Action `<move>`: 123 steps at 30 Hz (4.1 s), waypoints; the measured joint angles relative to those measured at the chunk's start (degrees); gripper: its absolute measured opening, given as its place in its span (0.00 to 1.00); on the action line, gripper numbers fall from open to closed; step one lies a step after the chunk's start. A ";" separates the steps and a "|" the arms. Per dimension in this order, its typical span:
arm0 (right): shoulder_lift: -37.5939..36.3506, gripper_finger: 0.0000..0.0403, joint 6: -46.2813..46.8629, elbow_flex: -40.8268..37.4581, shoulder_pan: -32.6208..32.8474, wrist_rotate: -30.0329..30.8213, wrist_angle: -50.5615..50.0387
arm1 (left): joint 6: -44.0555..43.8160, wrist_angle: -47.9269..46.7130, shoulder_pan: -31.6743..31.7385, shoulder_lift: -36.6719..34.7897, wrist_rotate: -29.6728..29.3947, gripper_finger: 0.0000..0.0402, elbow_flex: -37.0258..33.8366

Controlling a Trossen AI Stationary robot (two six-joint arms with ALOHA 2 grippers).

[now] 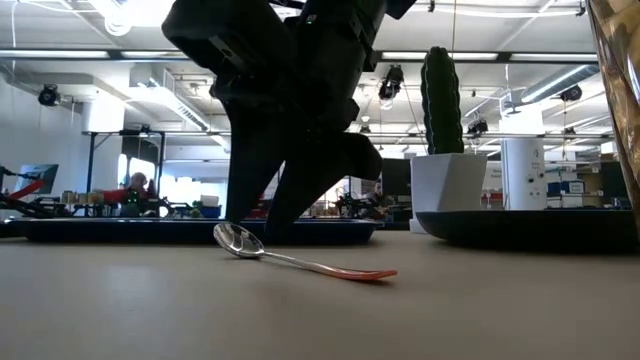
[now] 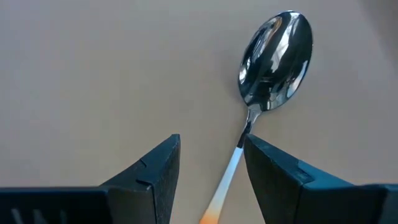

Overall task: Pick and place plate/cup/fork/spoon on tray
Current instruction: Put the orange spoon on the blue tray on the right of the orange fork

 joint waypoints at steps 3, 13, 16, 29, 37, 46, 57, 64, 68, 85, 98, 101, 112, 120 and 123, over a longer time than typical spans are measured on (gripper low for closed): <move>0.00 0.42 0.00 -0.02 0.00 0.00 0.00 | 0.02 0.02 0.00 0.00 0.26 0.00 0.00; 0.00 0.42 0.11 -0.88 0.00 0.11 -0.04 | 0.02 0.02 0.00 0.00 0.50 0.00 0.00; 0.00 0.42 0.59 -1.33 0.00 0.15 0.09 | 0.02 0.02 0.00 0.00 0.54 0.00 0.00; -0.17 0.41 2.23 -5.14 0.22 -0.76 3.22 | 0.02 0.04 0.00 0.00 0.57 0.00 0.00; -0.16 0.20 2.71 -5.17 0.20 -0.39 2.77 | 0.02 0.04 0.00 0.00 0.57 0.00 0.00; -0.04 0.02 1.62 -5.20 0.24 -1.10 4.33 | -0.01 0.04 0.00 0.00 0.57 0.00 0.00; 0.21 0.02 -4.68 3.74 -0.69 2.54 5.88 | -0.03 0.04 -0.02 0.00 0.82 0.00 0.00; 0.11 0.02 -11.27 10.15 -4.11 5.28 5.29 | -0.03 0.02 -0.02 0.00 0.90 0.00 0.00; 0.11 0.02 -13.43 11.59 -7.27 6.76 4.97 | -0.03 0.02 -0.01 0.00 0.92 0.00 0.00; 0.02 0.02 -14.64 12.20 -21.00 12.85 5.33 | -0.03 -0.07 0.00 0.00 1.09 0.00 -0.09; -0.07 0.02 -4.20 6.94 -23.05 19.75 6.45 | -0.03 -0.13 -0.02 0.00 1.09 0.00 -0.13; -0.07 0.02 -0.87 3.37 -23.68 19.94 9.42 | -0.03 -0.15 0.00 0.00 1.36 0.00 -0.15; -0.07 0.02 7.38 -4.42 -24.41 19.54 19.88 | -0.05 -0.59 -0.02 0.02 2.91 0.00 -0.15; -0.07 0.02 6.86 -3.50 -24.39 19.34 19.54 | -0.20 -1.77 -0.02 0.02 3.06 0.00 -0.15; -0.09 0.02 5.72 -2.75 -24.41 18.99 19.69 | -0.23 -1.75 -0.01 0.02 3.06 0.00 -0.15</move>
